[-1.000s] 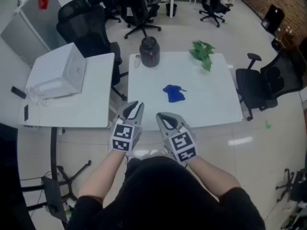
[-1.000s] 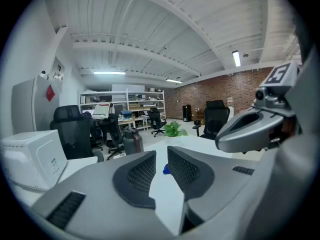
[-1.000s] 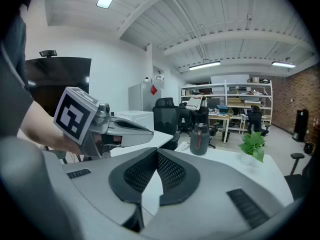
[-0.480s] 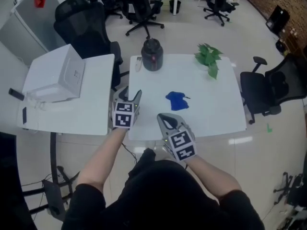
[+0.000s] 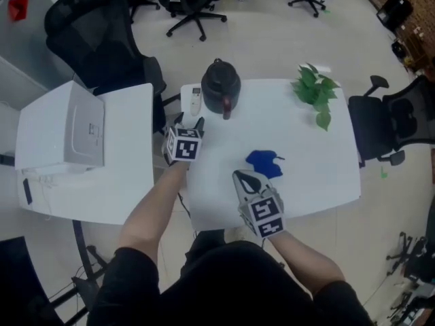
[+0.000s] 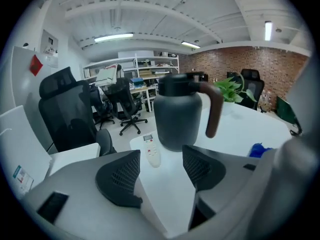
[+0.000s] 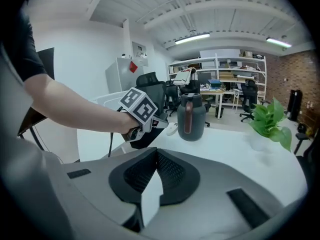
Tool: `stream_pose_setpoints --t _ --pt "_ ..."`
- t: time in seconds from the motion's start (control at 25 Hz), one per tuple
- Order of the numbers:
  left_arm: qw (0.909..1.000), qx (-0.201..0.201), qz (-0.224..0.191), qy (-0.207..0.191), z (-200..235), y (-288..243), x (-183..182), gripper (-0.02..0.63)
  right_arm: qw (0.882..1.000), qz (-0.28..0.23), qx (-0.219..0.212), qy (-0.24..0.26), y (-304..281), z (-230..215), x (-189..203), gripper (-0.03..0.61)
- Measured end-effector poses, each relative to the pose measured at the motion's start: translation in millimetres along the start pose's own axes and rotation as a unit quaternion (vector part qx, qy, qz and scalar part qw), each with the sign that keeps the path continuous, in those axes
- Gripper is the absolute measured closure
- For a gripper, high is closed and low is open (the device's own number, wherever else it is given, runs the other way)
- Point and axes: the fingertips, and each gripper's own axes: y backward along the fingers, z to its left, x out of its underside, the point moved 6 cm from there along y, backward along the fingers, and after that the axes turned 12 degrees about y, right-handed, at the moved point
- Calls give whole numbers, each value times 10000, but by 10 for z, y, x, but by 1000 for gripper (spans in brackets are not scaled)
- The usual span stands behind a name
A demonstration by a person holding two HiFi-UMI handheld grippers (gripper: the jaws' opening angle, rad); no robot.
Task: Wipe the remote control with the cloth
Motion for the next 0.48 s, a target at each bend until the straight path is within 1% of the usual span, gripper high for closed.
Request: stream_pose_setpoints --t 0.12,0.24,0.36,0.48 --pt "9996 -40 271 -71 137 -441 10 345 9998 106 65 -150 -216 -134 -4 569" --pt "9986 -77 514 -114 210 -768 41 336 9995 180 131 -240 -367 -259 11 569" --pt "9973 -105 713 -129 230 -1010 88 336 9988 252 188 -373 -463 -367 58 569" --pt "9965 -144 803 -159 237 -1161 64 336 9982 292 232 -479 -522 -443 96 569"
